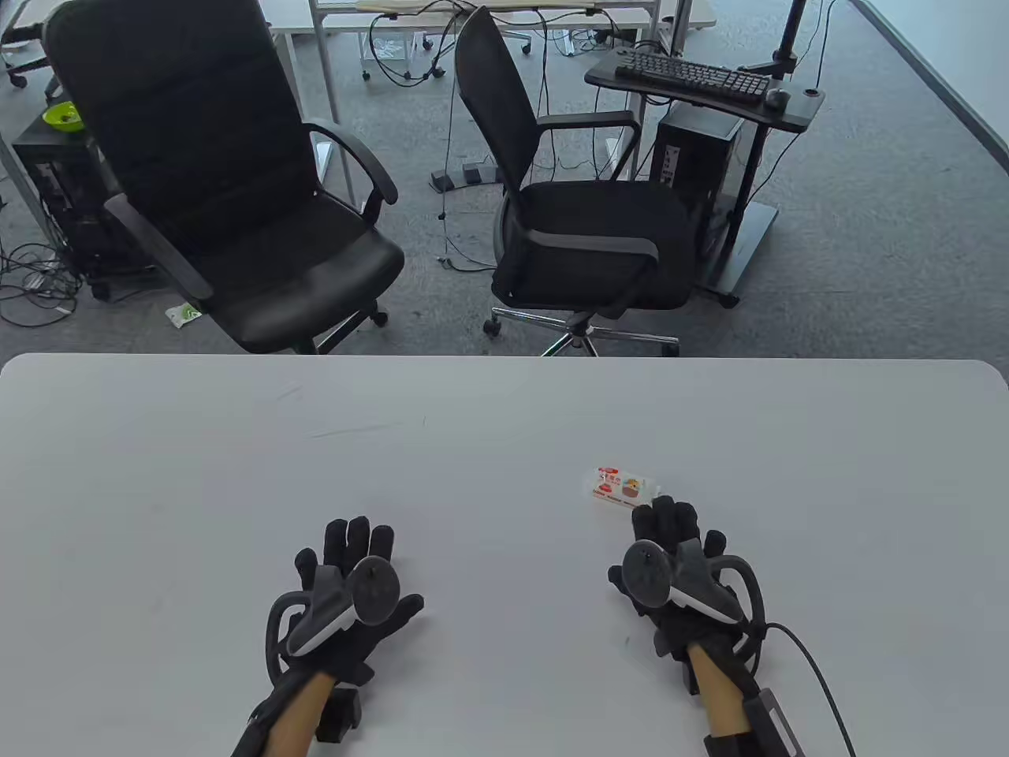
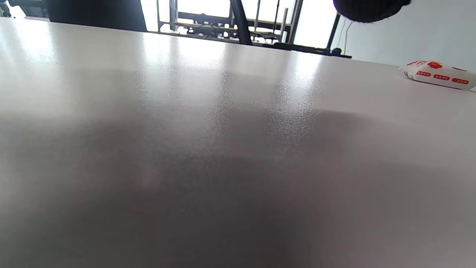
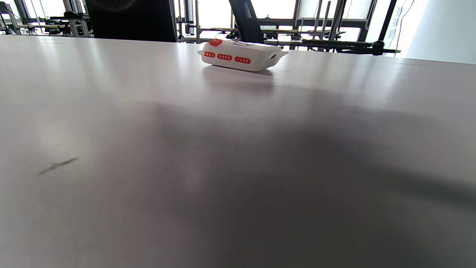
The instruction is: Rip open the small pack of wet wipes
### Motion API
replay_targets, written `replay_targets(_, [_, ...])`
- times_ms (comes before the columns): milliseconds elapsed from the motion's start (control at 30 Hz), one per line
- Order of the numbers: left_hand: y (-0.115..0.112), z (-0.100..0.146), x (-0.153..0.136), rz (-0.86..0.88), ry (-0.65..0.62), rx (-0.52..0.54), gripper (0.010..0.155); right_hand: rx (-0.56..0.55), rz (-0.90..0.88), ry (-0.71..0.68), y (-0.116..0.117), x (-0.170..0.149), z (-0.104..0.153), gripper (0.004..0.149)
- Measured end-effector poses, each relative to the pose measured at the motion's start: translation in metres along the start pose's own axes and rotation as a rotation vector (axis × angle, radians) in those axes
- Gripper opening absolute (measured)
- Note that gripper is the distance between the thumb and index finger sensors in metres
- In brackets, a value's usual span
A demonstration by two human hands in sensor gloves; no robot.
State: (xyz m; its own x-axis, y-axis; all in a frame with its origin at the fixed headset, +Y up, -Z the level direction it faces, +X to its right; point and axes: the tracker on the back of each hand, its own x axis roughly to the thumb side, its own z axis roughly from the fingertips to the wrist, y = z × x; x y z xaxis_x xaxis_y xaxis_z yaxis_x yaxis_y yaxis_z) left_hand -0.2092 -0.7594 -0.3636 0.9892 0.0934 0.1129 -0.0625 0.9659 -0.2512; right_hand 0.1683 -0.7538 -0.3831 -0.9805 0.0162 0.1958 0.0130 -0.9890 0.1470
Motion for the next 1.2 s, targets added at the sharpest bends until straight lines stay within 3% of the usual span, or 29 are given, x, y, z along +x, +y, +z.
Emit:
replay_targets(267, [0.003,0.000,0.000,0.005,-0.004,0.007,0.090,-0.020,0.016,0.047,-0.002,-0.003,-0.007,0.085])
replay_targets(400, [0.004,0.001,0.000,0.020,-0.011,0.011,0.091,-0.022,0.014,0.109,-0.013,-0.013,-0.029,0.089])
replay_targets(567, [0.003,0.001,0.002,0.017,-0.024,0.003,0.091,0.092,-0.054,0.202,-0.026,-0.029,-0.072,0.093])
replay_targets(767, [0.002,0.001,0.005,0.009,-0.039,-0.001,0.090,0.241,-0.078,0.269,-0.022,-0.032,-0.109,0.095])
replay_targets(867, [0.002,0.001,0.006,0.009,-0.041,-0.008,0.090,0.303,-0.110,0.295,-0.014,-0.032,-0.122,0.093])
replay_targets(967, [0.002,0.001,0.007,0.012,-0.047,-0.010,0.090,0.296,-0.031,0.299,-0.009,-0.030,-0.130,0.087])
replay_targets(1067, [0.001,0.000,0.008,0.015,-0.056,-0.014,0.090,0.241,-0.027,0.288,-0.007,-0.029,-0.130,0.071])
replay_targets(1200, [0.001,0.001,0.010,0.026,-0.068,-0.014,0.090,0.225,-0.034,0.251,-0.011,-0.023,-0.125,0.069])
